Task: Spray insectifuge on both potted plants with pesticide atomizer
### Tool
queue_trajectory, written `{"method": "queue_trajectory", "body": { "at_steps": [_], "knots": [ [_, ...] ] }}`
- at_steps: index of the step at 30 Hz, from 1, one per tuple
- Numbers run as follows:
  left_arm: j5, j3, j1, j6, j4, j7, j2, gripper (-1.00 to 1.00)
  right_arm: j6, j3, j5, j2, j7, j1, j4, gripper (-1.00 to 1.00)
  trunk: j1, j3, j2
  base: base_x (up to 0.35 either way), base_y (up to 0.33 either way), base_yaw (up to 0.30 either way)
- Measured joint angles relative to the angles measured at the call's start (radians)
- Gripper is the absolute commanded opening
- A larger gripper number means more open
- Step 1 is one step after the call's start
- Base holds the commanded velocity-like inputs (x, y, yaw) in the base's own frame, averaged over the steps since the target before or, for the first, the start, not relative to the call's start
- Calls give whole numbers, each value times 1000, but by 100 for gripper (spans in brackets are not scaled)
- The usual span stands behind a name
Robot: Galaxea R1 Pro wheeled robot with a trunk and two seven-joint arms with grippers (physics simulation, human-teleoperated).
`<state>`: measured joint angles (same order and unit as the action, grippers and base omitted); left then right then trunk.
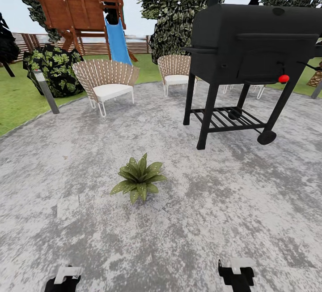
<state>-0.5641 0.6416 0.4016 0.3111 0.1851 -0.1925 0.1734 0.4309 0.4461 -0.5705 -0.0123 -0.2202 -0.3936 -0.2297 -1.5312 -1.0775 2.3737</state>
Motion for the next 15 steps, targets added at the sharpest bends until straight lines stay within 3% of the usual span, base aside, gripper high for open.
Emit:
{"method": "queue_trajectory", "body": {
  "at_steps": [5,15],
  "knots": [
    [3,1,-2,0,1,2,0,-100,-1,0,0,0,-1,0,3,100,0,0,0,0,0,72],
    [3,4,-3,6,-38,5,-1,-100,14,0,4,-5,-1,1,79,100,0,0,0,-31,20,266]
  ]
}}
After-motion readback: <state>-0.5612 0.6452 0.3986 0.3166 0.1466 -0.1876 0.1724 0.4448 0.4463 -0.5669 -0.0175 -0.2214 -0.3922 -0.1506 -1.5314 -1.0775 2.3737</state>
